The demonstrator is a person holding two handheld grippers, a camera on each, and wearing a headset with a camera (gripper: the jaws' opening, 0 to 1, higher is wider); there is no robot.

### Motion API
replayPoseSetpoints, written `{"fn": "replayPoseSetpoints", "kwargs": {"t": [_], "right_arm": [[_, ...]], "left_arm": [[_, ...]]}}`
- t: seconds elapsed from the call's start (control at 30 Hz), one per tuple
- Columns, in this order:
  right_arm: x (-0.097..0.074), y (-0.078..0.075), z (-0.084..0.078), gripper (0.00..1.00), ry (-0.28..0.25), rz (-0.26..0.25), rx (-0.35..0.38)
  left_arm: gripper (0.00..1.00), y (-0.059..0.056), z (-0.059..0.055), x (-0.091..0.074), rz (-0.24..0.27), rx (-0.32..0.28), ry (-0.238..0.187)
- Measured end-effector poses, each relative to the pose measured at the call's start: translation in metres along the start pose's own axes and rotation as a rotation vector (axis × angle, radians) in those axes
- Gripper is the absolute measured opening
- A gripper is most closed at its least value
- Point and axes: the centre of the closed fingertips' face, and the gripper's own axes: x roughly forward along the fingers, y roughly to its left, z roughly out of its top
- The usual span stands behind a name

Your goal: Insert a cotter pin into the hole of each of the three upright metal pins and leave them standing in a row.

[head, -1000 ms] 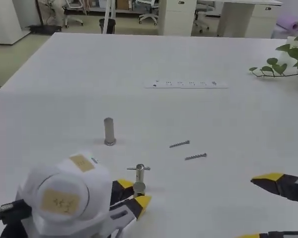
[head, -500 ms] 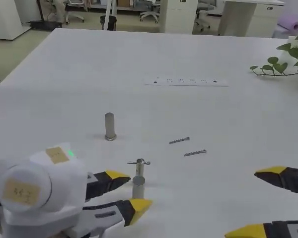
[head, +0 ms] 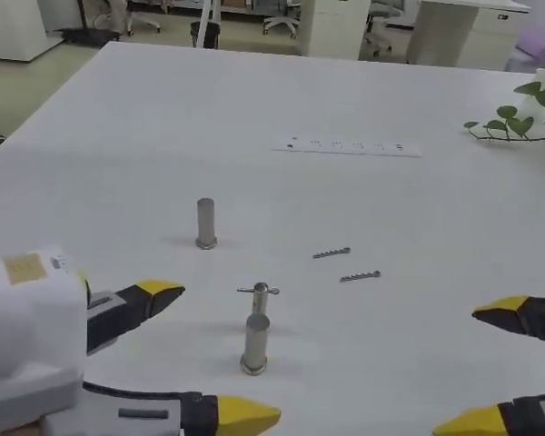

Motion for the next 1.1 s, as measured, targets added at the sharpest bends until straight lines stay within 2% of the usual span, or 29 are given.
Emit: {"fn": "replayPoseSetpoints", "kwargs": {"t": [0.27, 0.37, 0.47, 0.6, 0.73, 0.8, 1.1], "right_arm": [[0.003, -0.025, 0.011, 0.85, 0.083, 0.019, -0.127], [0.006, -0.039, 0.014, 0.84, 0.120, 0.031, -0.253], [0.011, -0.046, 0.013, 0.80, 0.185, 0.080, -0.310], [0.021, -0.054, 0.023, 0.78, 0.205, 0.113, -0.340], [0.033, -0.057, 0.025, 0.73, 0.236, 0.160, -0.376], [0.042, -0.056, 0.027, 0.69, 0.231, 0.193, -0.416], [0.068, -0.069, 0.026, 0.59, 0.302, 0.240, -0.448]], "left_arm": [[0.99, -0.008, 0.003, -0.001, -0.029, -0.012, 0.010], [0.99, -0.010, 0.005, 0.000, -0.030, -0.025, 0.000], [0.99, -0.011, 0.000, 0.002, -0.024, -0.029, 0.013], [0.99, -0.012, -0.009, 0.001, -0.022, -0.049, 0.024], [0.99, -0.017, -0.016, 0.000, -0.023, -0.057, 0.042], [0.99, -0.018, -0.019, 0.000, -0.024, -0.063, 0.047], [0.99, -0.023, -0.025, 0.004, -0.031, -0.084, 0.057]]}}
